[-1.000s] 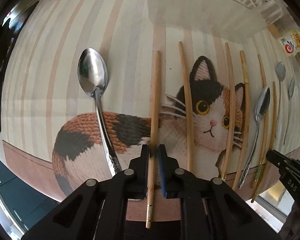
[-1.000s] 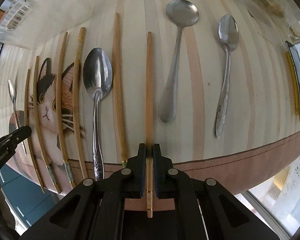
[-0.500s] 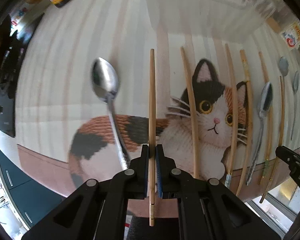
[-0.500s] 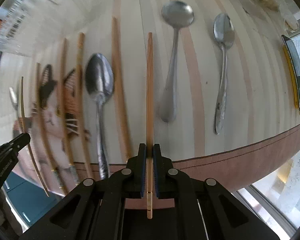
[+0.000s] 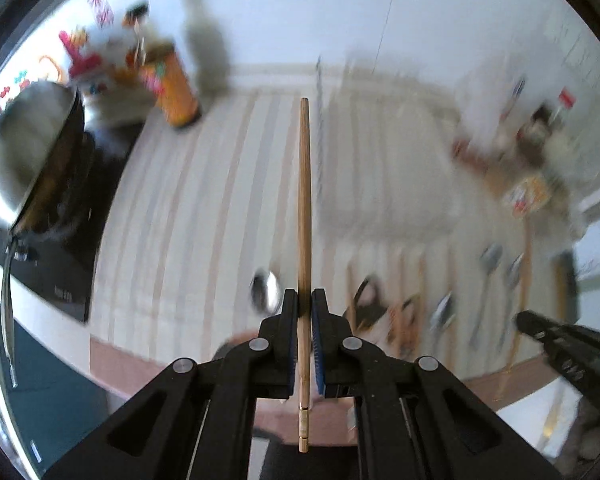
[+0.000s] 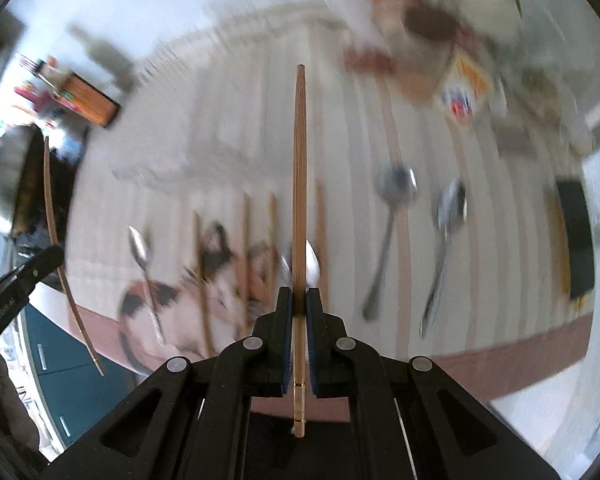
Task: Organize utensils
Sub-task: 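Lift both held chopsticks and carry them over the clear plastic tray, then open both tools to drop the chopsticks into the tray, then move both tools back over the chopsticks on the cat mat, then close the right tool on a chopstick while the left tool grasps another chopstick, then lift both chopsticks and carry them over the clear tray, then open both tools to release the chopsticks into the tray, then return the right tool to the mat and grasp a chopstick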
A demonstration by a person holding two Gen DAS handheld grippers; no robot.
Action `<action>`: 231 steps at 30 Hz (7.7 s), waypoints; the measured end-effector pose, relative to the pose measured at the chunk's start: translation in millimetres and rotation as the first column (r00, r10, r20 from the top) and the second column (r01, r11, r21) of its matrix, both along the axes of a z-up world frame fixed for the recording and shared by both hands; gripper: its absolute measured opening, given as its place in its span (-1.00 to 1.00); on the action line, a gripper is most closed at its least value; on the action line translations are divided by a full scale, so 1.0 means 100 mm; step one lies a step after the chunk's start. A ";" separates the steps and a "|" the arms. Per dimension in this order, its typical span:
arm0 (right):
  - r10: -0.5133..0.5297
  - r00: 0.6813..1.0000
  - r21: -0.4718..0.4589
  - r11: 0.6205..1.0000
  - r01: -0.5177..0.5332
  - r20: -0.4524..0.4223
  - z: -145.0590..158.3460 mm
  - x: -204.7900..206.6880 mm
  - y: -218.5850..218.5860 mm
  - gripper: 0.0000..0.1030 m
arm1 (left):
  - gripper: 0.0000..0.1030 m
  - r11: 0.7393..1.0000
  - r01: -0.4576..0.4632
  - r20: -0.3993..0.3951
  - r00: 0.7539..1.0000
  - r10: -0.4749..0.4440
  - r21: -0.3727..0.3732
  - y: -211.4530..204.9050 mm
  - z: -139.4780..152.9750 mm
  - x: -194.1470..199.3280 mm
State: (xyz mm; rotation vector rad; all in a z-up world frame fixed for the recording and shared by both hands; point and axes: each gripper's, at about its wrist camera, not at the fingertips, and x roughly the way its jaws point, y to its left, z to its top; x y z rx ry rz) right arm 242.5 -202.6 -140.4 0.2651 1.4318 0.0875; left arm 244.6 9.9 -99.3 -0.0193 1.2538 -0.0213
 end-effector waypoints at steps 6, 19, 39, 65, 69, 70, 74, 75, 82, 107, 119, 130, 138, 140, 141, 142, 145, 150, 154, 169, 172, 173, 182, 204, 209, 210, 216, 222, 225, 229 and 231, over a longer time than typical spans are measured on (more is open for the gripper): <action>-0.011 0.996 0.056 0.998 0.006 0.094 0.46 0.72 -0.08 -0.87 | -0.92 0.996 0.004 0.066 0.998 0.002 -0.091 -0.03 0.35 0.82; -0.014 1.000 0.153 0.988 0.012 0.012 0.02 2.23 0.17 -0.87 | -0.91 0.980 -0.005 -0.162 0.986 -0.028 -0.201 -0.22 -0.51 2.18; 0.072 0.996 -0.074 0.995 -0.068 0.048 -0.12 2.11 0.31 0.73 | 1.00 0.996 -0.051 0.048 0.998 0.048 0.072 0.03 -0.25 1.92; -0.028 0.946 -0.049 0.998 0.047 0.323 0.72 0.61 -0.04 0.95 | 1.00 0.972 -0.129 0.317 0.946 0.061 0.198 0.03 0.39 0.49; -0.023 0.978 -0.043 0.999 0.033 0.207 0.29 0.30 -0.09 0.59 | 1.00 0.973 -0.078 0.181 0.983 0.038 0.218 0.01 -0.09 0.24; -0.024 0.989 -0.040 0.999 0.030 0.149 0.08 0.22 -0.09 0.47 | 1.00 0.973 -0.068 0.146 0.989 0.036 0.220 0.00 -0.23 0.19; -0.026 1.000 -0.015 1.000 0.026 0.006 -0.51 -0.04 -0.10 -0.06 | 1.00 0.981 -0.045 -0.039 0.998 0.053 0.187 0.01 -0.88 -0.02; -0.023 1.000 -0.012 1.000 0.023 -0.013 -0.59 -0.07 -0.09 -0.15 | 0.99 0.985 -0.039 -0.090 0.994 0.055 0.171 0.00 -1.04 -0.07; 0.008 0.995 -0.008 1.000 -0.009 -0.099 -1.08 -0.28 0.06 -0.57 | 0.60 0.998 -0.006 -0.303 0.953 0.022 0.055 -0.16 -1.75 -0.32; 0.002 0.984 -0.052 0.999 -0.011 -0.176 -1.33 -0.66 -0.01 -0.86 | -0.89 0.996 0.083 -0.302 0.951 -0.066 0.044 -0.17 -1.76 -0.16; -0.004 0.975 -0.078 0.997 -0.014 -0.221 -1.40 -0.51 0.05 -0.86 | -0.89 0.992 0.117 -0.301 0.949 -0.097 0.049 -0.23 -1.77 -0.13; -0.021 0.971 -0.055 0.998 0.008 -0.237 -1.40 -0.57 -0.02 -0.87 | -0.89 0.988 0.144 -0.306 0.944 -0.122 0.049 -0.22 -1.76 -0.16; -0.021 0.976 -0.081 0.997 0.004 -0.216 -1.41 -0.37 0.01 -0.86 | -0.89 0.991 0.124 -0.321 0.941 -0.103 0.046 -0.22 -1.79 -0.07; -0.019 0.977 -0.084 0.996 0.001 -0.211 -1.41 -0.31 0.03 -0.86 | -0.89 0.992 0.119 -0.320 0.942 -0.099 0.045 -0.20 -1.79 -0.06; -0.021 0.978 -0.081 0.997 0.004 -0.208 -1.41 -0.28 0.04 -0.86 | -0.89 0.992 0.120 -0.317 0.943 -0.100 0.046 -0.20 -1.79 -0.06; -0.022 0.978 -0.077 0.997 0.006 -0.206 -1.41 -0.27 0.04 -0.86 | -0.89 0.991 0.124 -0.315 0.943 -0.103 0.047 -0.21 -1.79 -0.07; -0.043 0.980 -0.060 0.998 0.032 -0.194 -1.41 -0.23 0.03 -0.87 | -0.92 0.989 0.131 -0.305 0.946 -0.106 0.062 -0.22 -1.79 -0.13; -0.060 0.984 -0.029 0.998 0.056 -0.168 -1.31 -0.29 -0.05 -0.87 | -0.92 0.989 0.120 -0.276 0.957 -0.093 0.084 -0.19 -1.71 -0.24; -0.063 0.989 0.010 0.998 0.065 -0.132 -1.16 -0.29 -0.12 -0.87 | -0.92 0.990 0.115 -0.257 0.962 -0.091 0.078 -0.16 -1.65 -0.33; -0.012 0.999 0.081 0.997 0.009 0.036 -0.37 -0.18 -0.18 -0.87 | -0.92 0.995 0.064 -0.066 0.996 -0.060 0.070 -0.13 -0.69 -0.55; -0.006 0.997 0.101 0.995 -0.002 0.071 -0.18 -0.06 -0.15 -0.87 | -0.92 0.997 0.050 -0.011 0.999 -0.049 0.051 -0.05 -0.41 -0.34; -0.006 0.996 0.110 0.994 -0.003 0.084 -0.13 0.00 -0.14 -0.87 | -0.92 0.998 0.047 0.006 0.999 -0.047 0.039 -0.03 -0.31 -0.28; 0.009 0.977 0.118 0.992 -0.035 0.215 0.42 0.89 -0.05 -0.87 | -0.92 0.997 0.072 0.126 0.989 -0.075 0.027 -0.08 0.34 0.67; 0.072 0.997 0.165 0.984 -0.066 -0.033 -0.47 2.18 0.25 -0.33 | -0.71 0.999 0.027 -0.124 0.992 -0.029 -0.017 -0.32 -0.43 2.01; 0.060 0.998 0.123 0.991 -0.060 0.005 -0.35 2.11 0.18 -0.33 | 0.28 0.998 0.009 -0.043 0.999 -0.006 0.070 -0.23 -0.30 1.91; 0.066 0.998 0.109 0.992 -0.067 0.016 -0.31 2.10 0.17 -0.33 | 0.28 0.996 0.002 -0.025 1.000 0.001 0.086 -0.20 -0.28 1.89; 0.041 0.997 0.048 0.998 -0.044 0.067 -0.09 1.92 0.08 -0.33 | 1.00 0.990 -0.041 0.082 0.996 0.030 0.132 -0.07 -0.14 1.69; 0.012 0.995 0.032 0.999 -0.016 0.101 0.06 1.55 -0.04 -0.24 | 1.00 0.987 -0.052 0.097 0.995 0.037 0.154 -0.02 -0.07 1.36; 0.003 0.995 0.038 0.999 -0.007 0.100 0.04 1.30 -0.07 -0.24 | 1.00 0.983 -0.070 0.099 0.994 0.054 0.168 0.02 -0.11 1.12; -0.010 0.999 0.092 0.996 0.006 0.050 -0.14 0.81 -0.10 -0.24 | 1.00 0.972 -0.082 0.079 0.995 0.066 0.221 0.07 -0.28 0.72; -0.005 1.000 0.136 0.991 0.004 0.006 -0.29 0.63 -0.07 -0.24 | 1.00 0.966 -0.087 0.047 0.996 0.077 0.243 0.11 -0.39 0.54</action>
